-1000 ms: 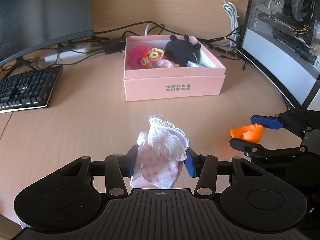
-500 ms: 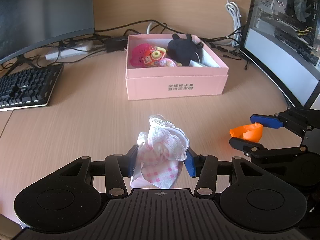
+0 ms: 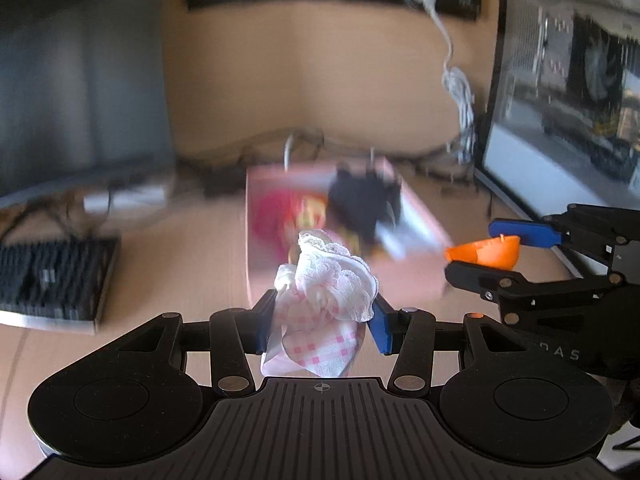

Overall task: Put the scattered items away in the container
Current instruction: 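Move both tools over the pink box, lowering cloth and orange toy inside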

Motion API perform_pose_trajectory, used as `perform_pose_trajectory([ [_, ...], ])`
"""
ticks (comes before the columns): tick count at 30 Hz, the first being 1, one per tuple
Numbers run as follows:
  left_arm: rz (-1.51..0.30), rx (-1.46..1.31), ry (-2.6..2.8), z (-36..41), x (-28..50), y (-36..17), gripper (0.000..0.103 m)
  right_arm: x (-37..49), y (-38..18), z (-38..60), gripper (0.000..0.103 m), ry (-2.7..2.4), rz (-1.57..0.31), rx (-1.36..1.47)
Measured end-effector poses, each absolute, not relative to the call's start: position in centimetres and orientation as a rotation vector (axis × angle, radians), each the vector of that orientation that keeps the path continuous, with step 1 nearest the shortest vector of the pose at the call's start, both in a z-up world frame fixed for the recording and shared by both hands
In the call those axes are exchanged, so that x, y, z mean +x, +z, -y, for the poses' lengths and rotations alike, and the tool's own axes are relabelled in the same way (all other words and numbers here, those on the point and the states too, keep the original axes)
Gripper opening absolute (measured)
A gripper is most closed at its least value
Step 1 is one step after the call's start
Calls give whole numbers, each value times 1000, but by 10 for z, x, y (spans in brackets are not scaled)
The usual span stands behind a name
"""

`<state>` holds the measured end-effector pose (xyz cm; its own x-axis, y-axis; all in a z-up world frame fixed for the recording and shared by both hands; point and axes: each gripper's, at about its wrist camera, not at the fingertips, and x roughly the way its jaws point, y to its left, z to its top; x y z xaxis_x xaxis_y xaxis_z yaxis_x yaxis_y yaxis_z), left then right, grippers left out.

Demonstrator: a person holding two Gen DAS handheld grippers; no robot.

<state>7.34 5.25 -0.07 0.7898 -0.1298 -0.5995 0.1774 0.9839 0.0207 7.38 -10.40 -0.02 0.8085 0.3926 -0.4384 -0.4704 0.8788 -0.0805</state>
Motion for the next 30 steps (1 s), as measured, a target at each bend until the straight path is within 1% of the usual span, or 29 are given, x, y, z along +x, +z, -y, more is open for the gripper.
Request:
perform_pose_trajectory([
  [4, -572, 81, -164, -50, 103, 19, 53, 105, 24, 103, 54, 476, -372, -114],
  [9, -547, 79, -155, -51, 141, 25, 53, 146, 38, 101, 54, 483, -344, -43],
  [13, -569, 75, -150, -53, 172, 17, 53, 175, 33, 100, 54, 490, -355, -10],
  [18, -641, 53, -155, -56, 209, -4, 53, 211, 16, 100, 54, 494, -430, 59],
  [19, -654, 49, -158, -57, 214, -8, 57, 217, 12, 100, 57, 495, -445, 83],
  [20, -668, 44, -160, -58, 220, -13, 61, 224, 8, 101, 64, 500, -464, 109],
  [21, -679, 39, -161, -59, 224, -17, 70, 228, 4, 102, 74, 502, -477, 130],
  [22, -688, 36, -160, -60, 227, -21, 79, 232, -1, 102, 76, 496, -485, 145],
  [23, -692, 36, -159, -60, 229, -23, 81, 235, -5, 101, 76, 490, -496, 147],
  [25, -694, 43, -161, -59, 233, -28, 90, 239, -12, 99, 76, 479, -513, 139],
  [27, -699, 50, -164, -57, 235, -32, 94, 242, -16, 99, 76, 465, -521, 135],
  [30, -707, 62, -170, -56, 237, -38, 94, 246, -20, 100, 79, 444, -529, 133],
])
